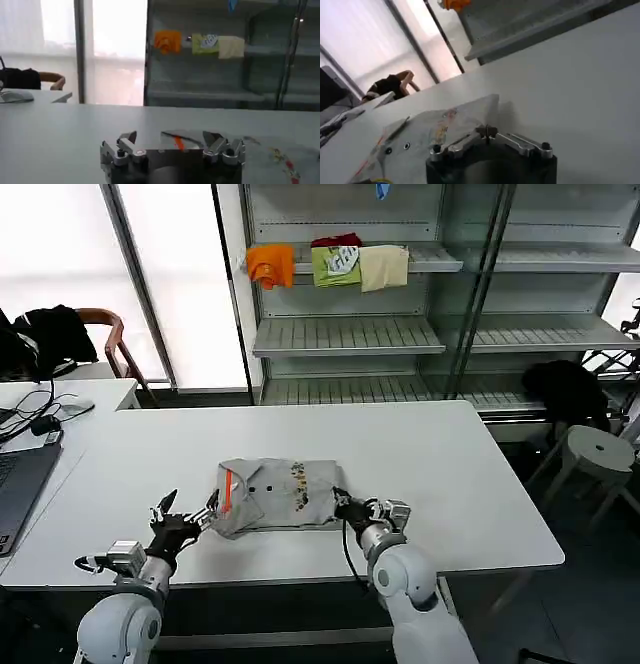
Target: Fold and organize the clothes.
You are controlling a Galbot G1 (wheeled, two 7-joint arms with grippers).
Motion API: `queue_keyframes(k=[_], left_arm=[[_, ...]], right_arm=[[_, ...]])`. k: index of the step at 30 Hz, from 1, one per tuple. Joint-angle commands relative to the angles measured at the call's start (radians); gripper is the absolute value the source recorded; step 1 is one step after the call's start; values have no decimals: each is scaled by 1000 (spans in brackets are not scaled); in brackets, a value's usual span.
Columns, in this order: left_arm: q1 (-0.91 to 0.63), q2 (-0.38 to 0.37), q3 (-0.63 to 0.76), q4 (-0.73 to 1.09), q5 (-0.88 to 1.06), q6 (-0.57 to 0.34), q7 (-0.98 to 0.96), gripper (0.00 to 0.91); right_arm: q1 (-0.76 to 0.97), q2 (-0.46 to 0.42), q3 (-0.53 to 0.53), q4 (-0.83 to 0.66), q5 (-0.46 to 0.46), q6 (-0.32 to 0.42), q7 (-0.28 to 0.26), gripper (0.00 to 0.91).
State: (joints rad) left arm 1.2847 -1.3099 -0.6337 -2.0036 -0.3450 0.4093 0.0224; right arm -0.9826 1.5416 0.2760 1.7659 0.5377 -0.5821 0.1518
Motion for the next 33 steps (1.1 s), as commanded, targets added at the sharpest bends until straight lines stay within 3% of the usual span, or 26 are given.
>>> queue_keyframes(k=[1,4,5,6,11,13,15,21,25,33], left_arm=[[10,1,4,-12,-1,0,2,907],[17,1,7,-19,-1,0,2,907],[18,1,7,-20,-1,0,2,907],[19,1,7,-20,-1,-1,2,907],[12,4,1,-19,-1,-17,2,907],[4,5,-4,-16,-1,-25,3,907],[-11,10,-18,-1,0,-34,1,907],[-35,26,-34,55,0,-87,0,907],[-43,33,-37,90,-1,-135,-2,907],[-43,53,-50,150,-25,-193,-1,907]], right_arm=[[-19,-116,59,52,40,1,18,0],[-35,-130,81,57,38,1,15,0],[-40,-129,86,60,28,1,3,191],[-51,-128,96,67,-21,1,-34,907],[-106,-90,122,123,-376,12,-181,907],[-125,-126,111,150,-409,70,-171,907],[-147,-152,133,188,-525,101,-192,907],[-172,-278,246,191,-511,179,-187,907],[-175,-342,323,125,-412,185,-172,907],[-184,-399,372,73,-442,220,-163,907]])
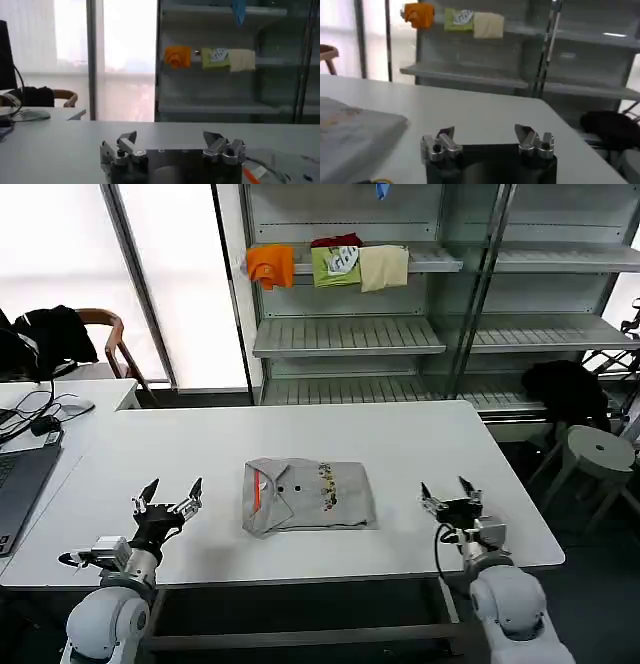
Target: Fold and organize the clothes.
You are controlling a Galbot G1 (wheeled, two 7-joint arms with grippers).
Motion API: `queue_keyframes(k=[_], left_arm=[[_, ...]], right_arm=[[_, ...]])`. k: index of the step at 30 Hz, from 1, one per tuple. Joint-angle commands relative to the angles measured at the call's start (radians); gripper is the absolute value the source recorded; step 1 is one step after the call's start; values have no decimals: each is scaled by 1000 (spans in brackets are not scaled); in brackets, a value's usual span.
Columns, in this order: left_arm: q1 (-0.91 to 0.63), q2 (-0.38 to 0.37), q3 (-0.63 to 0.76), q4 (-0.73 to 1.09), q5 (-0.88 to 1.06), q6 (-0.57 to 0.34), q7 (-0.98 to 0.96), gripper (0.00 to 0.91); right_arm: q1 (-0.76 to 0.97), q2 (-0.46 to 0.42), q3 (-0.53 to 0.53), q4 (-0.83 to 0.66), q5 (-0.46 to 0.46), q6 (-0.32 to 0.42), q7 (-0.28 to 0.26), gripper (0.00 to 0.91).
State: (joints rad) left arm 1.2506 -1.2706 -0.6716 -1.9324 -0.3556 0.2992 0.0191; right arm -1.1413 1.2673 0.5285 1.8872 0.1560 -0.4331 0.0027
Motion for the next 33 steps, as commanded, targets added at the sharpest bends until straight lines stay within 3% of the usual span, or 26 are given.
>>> queue_keyframes(k=[1,6,11,17,21,33], left_arm=[[-9,15,-13,82,-16,-86,2,907],[-1,22,-21,81,-28,-87,1,907],[16,35,-21,70,-43,-82,-6,907],[17,42,-16,82,-41,-95,-6,907],[15,40,-8,87,-41,-105,-6,907],[17,32,7,88,-34,-131,-6,907]], right_arm=[[-24,-124,118,-47,-66,72,-14,907],[-12,-107,100,-31,-118,64,-8,907],[8,-93,89,-40,-114,48,32,907],[13,-96,89,-45,-69,43,9,907],[26,-94,94,-53,8,51,-1,907],[17,-93,89,-26,48,10,-6,907]])
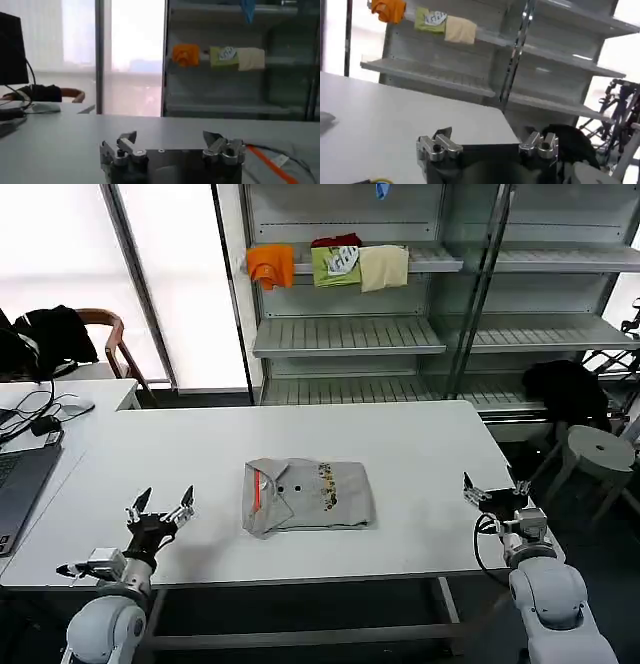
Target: Fold and organize the clothes.
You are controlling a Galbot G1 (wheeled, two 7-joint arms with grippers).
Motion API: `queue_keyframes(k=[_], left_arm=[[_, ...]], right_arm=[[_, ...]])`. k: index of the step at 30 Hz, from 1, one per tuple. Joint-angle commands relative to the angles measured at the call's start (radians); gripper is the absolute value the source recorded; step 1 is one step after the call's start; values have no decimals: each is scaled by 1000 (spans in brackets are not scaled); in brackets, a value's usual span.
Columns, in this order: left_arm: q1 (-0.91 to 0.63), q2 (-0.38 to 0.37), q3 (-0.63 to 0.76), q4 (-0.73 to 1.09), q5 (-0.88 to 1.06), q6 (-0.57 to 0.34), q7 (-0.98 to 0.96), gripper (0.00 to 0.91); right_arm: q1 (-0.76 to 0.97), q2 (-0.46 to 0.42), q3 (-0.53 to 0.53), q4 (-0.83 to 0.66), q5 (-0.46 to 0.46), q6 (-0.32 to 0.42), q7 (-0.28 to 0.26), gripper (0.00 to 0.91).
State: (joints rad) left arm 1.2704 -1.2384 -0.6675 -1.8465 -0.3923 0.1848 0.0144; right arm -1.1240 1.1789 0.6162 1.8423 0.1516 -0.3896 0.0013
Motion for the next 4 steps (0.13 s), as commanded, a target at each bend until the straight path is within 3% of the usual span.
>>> queue_keyframes(k=[1,4], left_arm=[[-3,0,3,1,2,-17,-1,907],[-5,-1,5,1,2,-17,-1,907]], right_arm=[[-2,-5,0,23,54,-37,-8,907],[-2,0,-4,24,51,-40,-11,907]])
